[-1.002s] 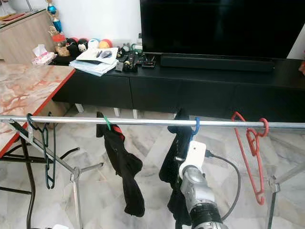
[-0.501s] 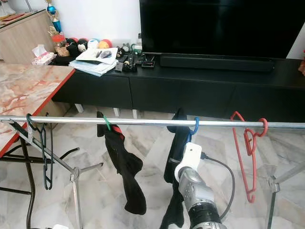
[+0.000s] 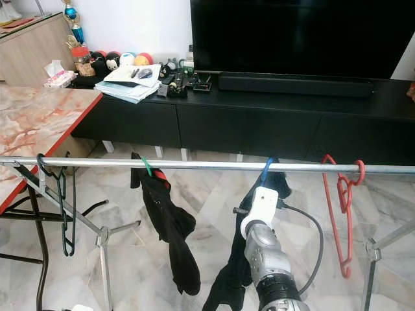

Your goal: Hang hanger

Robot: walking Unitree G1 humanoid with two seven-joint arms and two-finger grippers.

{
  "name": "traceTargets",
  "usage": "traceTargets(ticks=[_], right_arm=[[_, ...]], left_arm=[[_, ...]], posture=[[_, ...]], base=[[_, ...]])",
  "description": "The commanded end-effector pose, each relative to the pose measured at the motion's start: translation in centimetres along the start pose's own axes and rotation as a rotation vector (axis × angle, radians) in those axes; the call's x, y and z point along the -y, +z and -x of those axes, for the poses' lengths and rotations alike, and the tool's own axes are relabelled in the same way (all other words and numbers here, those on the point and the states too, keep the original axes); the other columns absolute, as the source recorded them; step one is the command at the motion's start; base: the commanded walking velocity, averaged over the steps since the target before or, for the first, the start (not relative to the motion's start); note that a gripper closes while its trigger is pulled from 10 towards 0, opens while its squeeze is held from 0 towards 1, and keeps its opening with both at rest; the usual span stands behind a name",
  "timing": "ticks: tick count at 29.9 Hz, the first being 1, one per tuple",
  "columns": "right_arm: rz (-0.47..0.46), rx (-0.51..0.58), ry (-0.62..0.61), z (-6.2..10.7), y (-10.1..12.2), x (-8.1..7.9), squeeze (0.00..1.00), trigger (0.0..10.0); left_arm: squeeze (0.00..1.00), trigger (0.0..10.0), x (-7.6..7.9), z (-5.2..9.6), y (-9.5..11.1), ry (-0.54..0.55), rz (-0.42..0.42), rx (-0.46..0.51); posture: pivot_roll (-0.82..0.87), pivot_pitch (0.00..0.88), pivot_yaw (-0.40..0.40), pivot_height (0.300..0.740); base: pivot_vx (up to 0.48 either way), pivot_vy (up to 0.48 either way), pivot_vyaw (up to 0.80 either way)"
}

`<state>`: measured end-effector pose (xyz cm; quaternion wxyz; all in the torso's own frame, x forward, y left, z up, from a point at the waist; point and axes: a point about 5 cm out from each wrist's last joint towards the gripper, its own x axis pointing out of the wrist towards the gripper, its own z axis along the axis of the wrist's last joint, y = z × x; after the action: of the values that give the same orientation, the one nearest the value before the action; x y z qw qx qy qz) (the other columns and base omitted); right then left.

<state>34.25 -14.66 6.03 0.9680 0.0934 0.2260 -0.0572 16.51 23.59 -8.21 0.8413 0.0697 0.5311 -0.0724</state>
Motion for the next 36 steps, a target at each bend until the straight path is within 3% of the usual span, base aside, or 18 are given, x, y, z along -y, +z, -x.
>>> traceTargets(ticks=[1, 5, 11, 14, 15, 16, 17, 18, 19, 20, 36], right_arm=[[-0.001, 0.046, -0.037, -0.2, 1.2, 0.1, 0.0, 10.0], [-0.024, 0.038, -0.099, -0.2, 1.1, 1.0, 0.0, 10.0], [-0.062, 0.007, -0.096, -0.4, 0.7, 0.9, 0.0, 10.0], [-0.036, -0.019, -0.105, -0.4, 0.4, 0.9, 0.0, 10.0], [-0.031, -0.028, -0.105, -0.4, 0.3, 0.9, 0.16, 10.0], [-0.028, -0.034, -0.105, -0.4, 0.2, 0.9, 0.16, 10.0], [-0.006, -0.047, -0.117, -0.4, 0.0, 1.1, 0.3, 10.0], [-0.009, -0.045, -0.121, -0.4, 0.0, 1.1, 0.22, 10.0], [-0.009, -0.045, -0.121, -0.4, 0.0, 1.1, 0.22, 10.0], [-0.016, -0.04, -0.122, -0.4, 0.0, 1.2, 0.0, 10.0], [-0.025, 0.047, -0.108, -0.7, 1.6, 1.0, 0.0, 10.0]], left_arm=[[0.0, 10.0, -0.5, 0.2, -0.7, 0.013, -0.01, -0.025], [0.0, 10.0, -0.4, 0.2, -0.7, 0.011, -0.009, -0.026], [0.0, 10.0, -0.4, 0.2, -0.6, 0.01, -0.011, -0.027], [0.0, 10.0, -0.4, 0.2, -0.6, 0.01, -0.01, -0.026], [0.0, 10.0, -0.4, 0.2, -0.6, 0.01, -0.009, -0.026], [0.0, 10.0, -0.4, 0.2, -0.6, 0.01, -0.009, -0.026], [0.0, 10.0, -0.4, 0.2, -0.6, 0.009, -0.01, -0.026], [0.0, 10.0, -0.4, 0.2, -0.6, 0.01, -0.009, -0.026], [0.0, 10.0, -0.4, 0.2, -0.6, 0.01, -0.009, -0.026], [0.0, 10.0, -0.4, 0.2, -0.6, 0.01, -0.009, -0.026], [0.0, 10.0, -0.4, 0.1, -0.6, 0.011, -0.009, -0.026]], posture=[[0.07, 0.058, 0.07, 0.74], [0.07, 0.057, 0.071, 0.74], [0.07, 0.056, 0.07, 0.74], [0.07, 0.056, 0.069, 0.74], [0.07, 0.056, 0.069, 0.74], [0.07, 0.056, 0.069, 0.74], [0.07, 0.056, 0.069, 0.74], [0.07, 0.055, 0.069, 0.74], [0.07, 0.055, 0.069, 0.74], [0.07, 0.055, 0.069, 0.74], [0.08, 0.054, 0.068, 0.74]], base=[[0.0, 0.0, 0.0], [0.0, 0.0, 0.0], [0.0, 0.0, 0.0], [0.0, 0.0, 0.0], [0.0, 0.0, 0.0], [0.0, 0.0, 0.0], [0.0, 0.0, 0.0], [0.0, 0.0, 0.0], [0.0, 0.0, 0.0], [0.0, 0.0, 0.0], [0.0, 0.0, 0.0]])
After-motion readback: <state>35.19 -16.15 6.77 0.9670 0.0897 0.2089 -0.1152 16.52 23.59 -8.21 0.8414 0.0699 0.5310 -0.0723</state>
